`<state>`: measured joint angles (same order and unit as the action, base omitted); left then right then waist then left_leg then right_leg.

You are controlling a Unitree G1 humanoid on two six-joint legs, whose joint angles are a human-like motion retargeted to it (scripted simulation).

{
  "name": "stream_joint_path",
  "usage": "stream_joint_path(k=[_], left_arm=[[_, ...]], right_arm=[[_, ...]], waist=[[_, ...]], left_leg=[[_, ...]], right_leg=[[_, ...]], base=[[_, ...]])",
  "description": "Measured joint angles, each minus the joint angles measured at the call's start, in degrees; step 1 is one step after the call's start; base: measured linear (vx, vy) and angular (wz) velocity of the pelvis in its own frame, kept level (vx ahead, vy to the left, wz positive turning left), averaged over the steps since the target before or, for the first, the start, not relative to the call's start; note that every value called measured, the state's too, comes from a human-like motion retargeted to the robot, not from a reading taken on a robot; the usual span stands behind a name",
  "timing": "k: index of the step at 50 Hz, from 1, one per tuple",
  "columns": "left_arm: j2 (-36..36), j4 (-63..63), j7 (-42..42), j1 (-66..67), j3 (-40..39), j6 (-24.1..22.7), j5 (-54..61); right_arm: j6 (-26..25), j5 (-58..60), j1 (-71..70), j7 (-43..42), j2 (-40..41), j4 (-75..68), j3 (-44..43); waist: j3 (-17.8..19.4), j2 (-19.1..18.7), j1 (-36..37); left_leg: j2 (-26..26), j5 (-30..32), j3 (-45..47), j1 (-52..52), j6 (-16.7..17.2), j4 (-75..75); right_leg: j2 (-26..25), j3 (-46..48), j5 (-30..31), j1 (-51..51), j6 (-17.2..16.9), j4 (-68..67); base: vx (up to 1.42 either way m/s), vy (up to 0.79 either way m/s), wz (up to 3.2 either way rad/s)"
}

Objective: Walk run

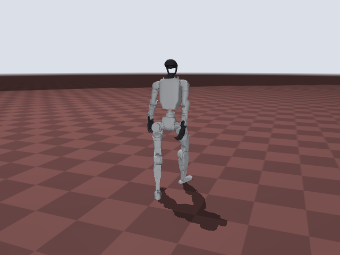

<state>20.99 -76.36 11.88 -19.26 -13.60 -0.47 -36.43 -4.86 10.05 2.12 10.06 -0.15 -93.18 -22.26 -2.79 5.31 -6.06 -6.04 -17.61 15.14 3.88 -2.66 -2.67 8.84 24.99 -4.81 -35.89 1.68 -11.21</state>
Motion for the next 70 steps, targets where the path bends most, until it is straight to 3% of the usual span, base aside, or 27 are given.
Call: stream_joint_path(k=[2,5,7,9,11,13,15,17,20,23,27,30,33,35,36,38,41,43,45,48,50,55,60,62,64,67,70], left_arm=[[0.1,2.5,-0.6,-0.1,0.3,-0.8,0.5],[-2.0,4.7,-2.5,1.9,0.6,-2.1,1.3],[-3.3,4.4,-2.3,5.6,-0.5,-2.5,0.1],[-5.4,2.7,-2.0,9.7,-2.0,-1.9,-3.0],[-7.6,-0.5,-2.4,13.8,-3.2,-0.8,-6.7],[-8.8,-4.1,-2.2,17.3,-3.1,0.2,-10.1],[-8.5,-6.9,-1.1,20.0,-0.8,0.7,-12.7],[-8.3,-8.3,-0.9,22.6,0.7,1.3,-15.4],[-8.5,-11.4,-3.5,25.5,-0.2,2.7,-18.5],[-8.4,-16.7,-5.1,27.1,-2.4,5.5,-18.5],[-7.5,-21.0,-4.0,27.8,-5.5,10.3,-16.0],[-7.3,-21.0,-1.2,27.5,-7.7,12.8,-14.6],[-7.0,-21.0,1.6,26.3,-9.2,12.1,-14.8],[-7.1,-19.8,1.2,25.8,-9.5,11.2,-15.0],[-7.1,-19.0,0.3,25.6,-9.4,10.7,-15.1],[-7.2,-17.9,-1.9,25.1,-9.0,9.7,-14.9],[-7.6,-17.4,-3.6,23.5,-8.7,8.7,-12.6],[-7.3,-17.4,-2.5,21.6,-6.9,9.0,-9.9],[-6.7,-17.9,-1.4,18.4,-4.4,9.2,-6.7],[-6.5,-17.4,-2.8,12.8,-1.5,9.5,-5.2],[-6.1,-15.3,-3.3,9.9,0.8,8.7,-5.6],[-3.4,-6.4,-0.2,3.5,5.3,3.2,-7.3],[-1.8,2.1,0.0,-0.5,7.7,-1.8,-4.7],[-2.5,3.8,-0.4,-0.7,7.5,-3.6,-3.3],[-3.7,4.3,-0.9,0.4,6.7,-4.8,-1.8],[-5.2,3.2,-0.9,4.4,4.7,-4.7,-1.4],[-7.5,-0.2,-1.2,9.9,0.6,-2.4,-5.6]], right_arm=[[-0.8,0.1,0.3,1.8,0.1,-0.6,-0.8],[-1.7,0.6,0.5,2.7,-0.7,-0.2,-1.6],[-1.9,0.9,0.8,1.2,-1.5,0.0,-0.8],[-2.1,0.2,0.4,-0.9,-2.3,-0.3,0.0],[-1.9,-0.9,0.2,-2.2,-3.3,-0.3,1.5],[-1.2,-1.7,-0.3,-2.1,-4.1,0.2,3.4],[-0.8,-2.0,-1.9,-2.5,-4.4,0.8,4.1],[-0.6,-2.0,-4.2,-4.9,-4.1,1.8,4.9],[0.6,-2.0,-8.0,-7.7,-3.7,3.7,7.8],[2.5,0.3,-10.7,-5.8,-4.4,6.7,10.6],[3.8,4.9,-14.5,-2.8,-6.0,10.5,12.2],[3.9,6.8,-16.8,-2.4,-7.4,12.0,12.7],[3.6,8.0,-17.1,-2.2,-7.7,12.5,13.5],[3.5,8.5,-15.9,-2.1,-7.1,12.3,13.4],[3.5,8.6,-14.7,-1.7,-6.9,11.9,13.2],[3.5,8.9,-12.0,-1.2,-6.4,10.4,12.6],[3.2,8.7,-8.1,-3.7,-4.6,6.5,13.2],[3.7,8.0,-6.6,-3.4,-4.8,2.7,15.2],[3.6,11.3,-5.9,-2.3,-5.7,-0.5,17.0],[1.7,17.9,-4.5,-6.6,-6.2,-3.7,15.9],[1.6,17.4,-2.8,-8.3,-6.0,-4.2,14.6],[1.2,7.2,1.4,-1.8,-3.5,-3.1,9.2],[-1.9,2.1,4.2,3.2,-0.3,2.0,4.4],[-1.0,2.2,4.6,4.2,-0.5,3.6,4.4],[-1.1,2.7,4.1,3.4,-1.1,4.6,4.7],[-1.9,3.2,2.4,1.5,-2.3,5.0,5.7],[-2.5,2.0,-0.9,-0.8,-2.5,4.2,5.3]], waist=[[-0.7,0.6,-0.5],[-2.1,0.8,0.2],[-2.8,0.6,-0.6],[-4.0,-0.1,-1.7],[-5.6,0.8,-1.2],[-6.3,3.0,0.4],[-6.0,5.4,1.5],[-4.8,7.0,3.4],[-3.0,5.1,6.6],[-2.2,3.1,11.1],[-0.2,1.2,17.4],[0.5,0.9,20.4],[-0.6,0.6,20.1],[-1.5,0.7,19.7],[-1.7,0.5,20.4],[-2.2,0.5,22.4],[-3.2,-1.3,20.9],[-3.5,-4.1,19.0],[-2.9,-5.9,18.7],[-1.2,-4.2,15.4],[-0.9,-3.0,12.3],[-0.8,-0.8,4.6],[-0.5,1.2,1.3],[-1.6,1.1,0.9],[-2.2,0.3,0.6],[-3.1,-0.7,-0.4],[-3.4,-1.0,-2.2]], left_leg=[[-0.4,-0.9,-1.5,1.9,0.9,-0.4],[-0.9,1.2,-2.8,4.3,3.7,-1.9],[-0.7,7.6,-2.2,6.6,6.7,-3.6],[1.4,17.9,2.8,7.5,8.4,-7.1],[3.0,28.7,10.2,7.0,7.6,-13.2],[3.2,35.5,14.9,4.9,6.1,-23.0],[5.0,32.2,15.6,-0.2,4.3,-34.4],[7.8,24.6,18.0,-6.3,0.3,-43.8],[11.9,18.8,17.2,-16.1,0.9,-48.3],[12.1,14.6,13.9,-25.9,2.7,-43.4],[9.4,12.3,8.8,-35.1,2.5,-26.2],[7.6,11.7,3.4,-40.8,4.1,-15.1],[6.5,9.9,4.4,-43.8,3.3,-11.8],[6.3,11.2,7.8,-43.2,-0.5,-14.0],[7.7,13.5,10.2,-41.9,-0.8,-14.6],[8.1,15.4,3.5,-41.9,-1.5,-17.9],[11.4,9.7,-0.6,-38.8,-2.3,-23.1],[14.9,6.7,-0.1,-34.2,-2.6,-22.8],[18.1,4.9,3.0,-29.7,-2.5,-21.6],[13.4,5.0,2.9,-22.2,-1.8,-14.8],[11.0,5.5,6.5,-17.5,-1.9,-9.9],[5.0,3.8,5.2,-9.2,-1.3,-3.0],[1.1,0.1,2.8,-1.0,0.6,0.4],[0.6,-1.2,1.7,0.6,1.4,0.1],[0.5,-1.1,0.2,2.1,2.8,-1.1],[0.6,5.4,0.3,5.0,6.4,-3.4],[3.0,22.0,8.0,6.5,7.5,-9.2]], right_leg=[[0.7,1.4,-0.9,-2.0,0.2,1.2],[2.4,4.8,3.8,-2.4,5.2,-4.3],[3.4,4.3,5.5,-1.8,6.8,-9.0],[3.6,-2.1,1.2,-1.6,6.1,-14.1],[4.9,-3.7,-2.5,2.3,5.1,-13.8],[7.9,-1.3,-4.7,7.4,4.5,-12.0],[10.2,-0.4,-6.5,12.0,3.3,-10.4],[10.0,-2.4,-7.9,16.1,2.1,-8.4],[5.1,2.9,-8.0,24.4,2.3,-1.1],[-0.6,3.2,-8.0,30.5,1.9,4.9],[-6.4,1.0,-9.5,37.4,0.5,9.0],[-8.0,2.5,-10.6,41.5,-1.5,10.5],[-8.9,1.5,-9.7,43.7,-4.4,9.7],[-9.1,0.8,-7.2,45.2,-6.5,8.2],[-9.3,1.2,-4.7,46.3,-7.2,7.2],[-8.8,1.7,2.3,47.9,-7.2,4.2],[-7.7,3.7,18.2,45.8,-1.3,-7.1],[-7.1,7.8,23.3,43.3,3.5,-18.0],[-4.7,9.0,17.9,38.6,5.5,-29.2],[0.9,5.6,11.2,26.3,4.1,-41.5],[2.9,5.2,8.0,19.8,2.5,-42.4],[5.1,8.3,0.2,8.1,2.5,-25.8],[0.5,0.8,-1.0,-0.7,0.9,-1.7],[0.2,2.1,-1.8,-3.0,0.9,0.8],[0.9,4.8,0.0,-2.9,3.8,-1.4],[2.1,6.0,4.7,-2.1,7.4,-7.6],[3.2,-4.1,0.3,-1.5,6.2,-14.4]], base=[[1.03,-0.29,0.42],[1.07,-0.25,0.11],[1.23,-0.26,0.22],[1.14,-0.16,0.46],[1.21,-0.16,0.06],[1.13,-0.19,-0.08],[1.04,-0.19,0.43],[0.76,-0.13,0.31],[0.77,-0.13,-0.17],[0.66,-0.11,-0.54],[0.70,-0.10,-0.61],[0.79,-0.02,-0.26],[0.89,0.03,0.10],[0.87,0.03,-0.01],[1.12,0.07,-0.37],[1.40,0.11,-0.82],[1.14,0.01,-0.39],[0.88,0.02,-0.20],[0.85,0.05,-0.69],[0.78,0.04,-0.07],[0.85,0.02,0.64],[0.69,-0.07,0.72],[0.83,-0.16,0.47],[0.95,-0.20,0.29],[1.04,-0.21,0.13],[0.95,-0.13,0.07],[1.18,-0.16,0.35]])
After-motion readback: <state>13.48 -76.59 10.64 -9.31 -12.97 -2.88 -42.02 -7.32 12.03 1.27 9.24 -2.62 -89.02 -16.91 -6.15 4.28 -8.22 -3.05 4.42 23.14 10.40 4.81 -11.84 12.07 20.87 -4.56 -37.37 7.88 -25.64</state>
